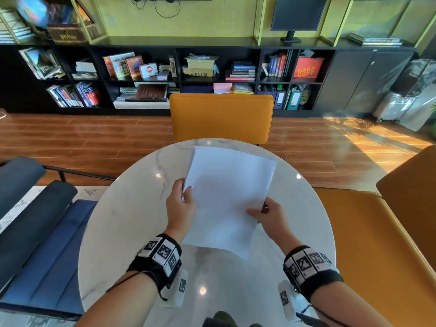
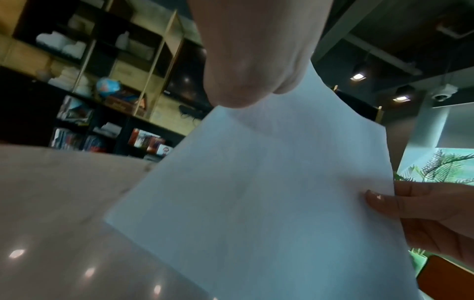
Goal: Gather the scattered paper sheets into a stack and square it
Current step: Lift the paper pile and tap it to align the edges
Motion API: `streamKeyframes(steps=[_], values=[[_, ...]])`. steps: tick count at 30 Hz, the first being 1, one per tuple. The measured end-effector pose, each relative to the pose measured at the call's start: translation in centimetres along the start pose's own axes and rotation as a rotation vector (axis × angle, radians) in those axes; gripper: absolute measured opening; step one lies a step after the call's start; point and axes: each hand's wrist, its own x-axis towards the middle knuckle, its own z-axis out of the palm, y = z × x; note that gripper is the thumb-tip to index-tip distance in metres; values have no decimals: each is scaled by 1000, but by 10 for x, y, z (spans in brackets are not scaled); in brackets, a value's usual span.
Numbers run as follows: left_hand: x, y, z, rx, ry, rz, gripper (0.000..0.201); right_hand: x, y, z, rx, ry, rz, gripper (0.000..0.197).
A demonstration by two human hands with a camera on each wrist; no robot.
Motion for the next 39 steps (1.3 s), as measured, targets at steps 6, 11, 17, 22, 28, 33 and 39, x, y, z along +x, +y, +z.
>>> streamKeyframes(steps=[6, 11, 17, 22, 28, 33, 39], values=[[23, 26, -16, 178, -35, 261, 25, 4, -8, -16, -123, 324, -103, 64], [25, 53, -21, 359, -246, 611, 21, -2, -77, -35, -130, 139, -442, 85], [18, 67, -16, 397, -299, 725, 15, -4, -101, -34, 139, -182, -301, 8], [27, 38, -39, 308, 22, 531, 36, -5, -88, -41, 263, -117, -230, 11], [34, 9, -63, -275, -272, -259, 62, -2, -77, -56, 466, -117, -148, 18], [20, 11, -48, -396, -346, -277, 28, -2, -69, -51, 530, -109, -116, 28], [-6, 16, -13, -449, -13, -239, 30, -1, -55, -29, 559, -7, -137, 13]])
